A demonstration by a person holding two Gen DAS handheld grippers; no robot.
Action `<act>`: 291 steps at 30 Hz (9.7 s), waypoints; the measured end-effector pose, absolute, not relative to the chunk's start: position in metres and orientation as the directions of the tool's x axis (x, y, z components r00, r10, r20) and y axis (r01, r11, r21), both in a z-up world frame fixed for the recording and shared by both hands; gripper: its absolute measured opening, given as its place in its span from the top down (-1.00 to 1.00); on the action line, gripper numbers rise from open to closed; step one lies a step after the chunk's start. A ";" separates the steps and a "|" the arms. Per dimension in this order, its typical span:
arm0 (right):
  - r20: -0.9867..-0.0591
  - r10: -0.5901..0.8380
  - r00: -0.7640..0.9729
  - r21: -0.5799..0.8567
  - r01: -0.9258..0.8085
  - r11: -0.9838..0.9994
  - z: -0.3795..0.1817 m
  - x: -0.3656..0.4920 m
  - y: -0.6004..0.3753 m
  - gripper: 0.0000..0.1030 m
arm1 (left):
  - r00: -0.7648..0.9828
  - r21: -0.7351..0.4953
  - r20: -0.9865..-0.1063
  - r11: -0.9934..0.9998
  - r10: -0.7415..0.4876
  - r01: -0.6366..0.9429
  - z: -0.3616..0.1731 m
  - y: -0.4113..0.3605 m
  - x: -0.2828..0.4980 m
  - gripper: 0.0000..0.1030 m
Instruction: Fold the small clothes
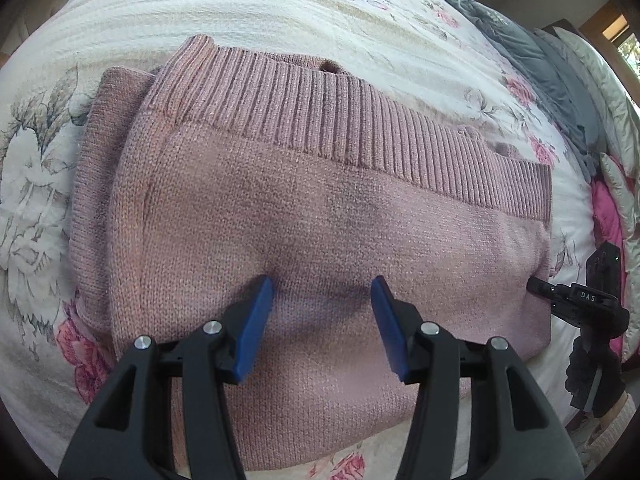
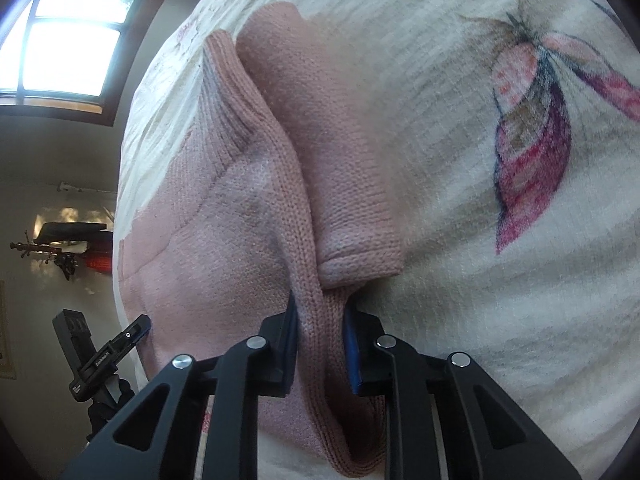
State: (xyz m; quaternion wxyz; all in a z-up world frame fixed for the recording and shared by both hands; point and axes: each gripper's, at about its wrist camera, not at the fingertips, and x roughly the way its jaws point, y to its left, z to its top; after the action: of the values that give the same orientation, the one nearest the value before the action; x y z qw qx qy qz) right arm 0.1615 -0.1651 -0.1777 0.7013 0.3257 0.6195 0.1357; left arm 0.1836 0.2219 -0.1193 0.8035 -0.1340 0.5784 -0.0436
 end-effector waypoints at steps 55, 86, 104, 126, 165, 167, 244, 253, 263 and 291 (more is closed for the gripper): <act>-0.842 0.509 0.178 0.518 0.004 0.855 -0.104 0.131 -0.127 0.28 | 0.190 -0.511 -0.844 0.860 -0.501 -0.004 -0.137 0.131 0.285 -0.31; -0.822 0.556 0.124 0.546 -0.106 0.831 -0.098 0.129 -0.050 0.17 | 0.551 -0.500 -0.771 0.840 -0.320 -0.213 -0.031 0.334 0.148 0.62; -0.731 0.682 0.024 0.672 -0.154 0.725 -0.102 0.134 0.049 -0.41 | 0.427 -0.499 -0.830 0.821 -0.360 -0.277 -0.078 0.349 0.093 -0.03; -0.843 0.538 -0.003 0.536 -0.092 0.839 -0.127 0.148 0.045 0.47 | 0.320 -0.530 -0.839 0.796 -0.441 -0.293 -0.129 0.329 0.052 0.46; -0.784 0.615 0.085 0.594 -0.187 0.782 -0.103 0.179 0.042 -0.42 | 0.340 -0.581 -0.802 0.773 -0.490 -0.254 -0.127 0.365 0.160 -0.30; -0.773 0.631 0.076 0.611 -0.180 0.771 -0.107 0.188 0.043 -0.43 | 0.341 -0.597 -0.792 0.759 -0.506 -0.261 -0.136 0.366 0.166 -0.41; -0.939 0.239 0.246 0.187 -0.217 0.958 -0.001 -0.001 -0.100 -0.79 | 0.374 -0.256 -0.912 0.945 -0.167 -0.204 -0.032 0.133 -0.040 -0.38; -0.924 0.089 0.372 0.013 -0.202 0.979 0.031 -0.007 -0.095 -0.92 | 0.393 -0.207 -0.911 0.963 -0.126 -0.171 -0.015 0.127 -0.043 -0.40; -0.909 0.062 0.411 -0.017 -0.186 0.982 0.052 -0.006 -0.094 -0.92 | 0.395 -0.199 -0.911 0.966 -0.120 -0.166 -0.011 0.122 -0.042 -0.40; -0.883 0.230 0.409 0.171 -0.177 0.969 0.064 -0.008 -0.114 -0.92 | 0.405 -0.188 -0.906 0.974 -0.122 -0.126 -0.007 0.100 -0.041 -0.41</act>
State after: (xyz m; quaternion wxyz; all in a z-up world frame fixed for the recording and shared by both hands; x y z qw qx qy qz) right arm -0.0083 -0.1143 0.0640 0.8390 0.0252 0.5298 0.1214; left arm -0.0410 0.1001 -0.0067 0.8303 -0.1137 0.5456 0.0010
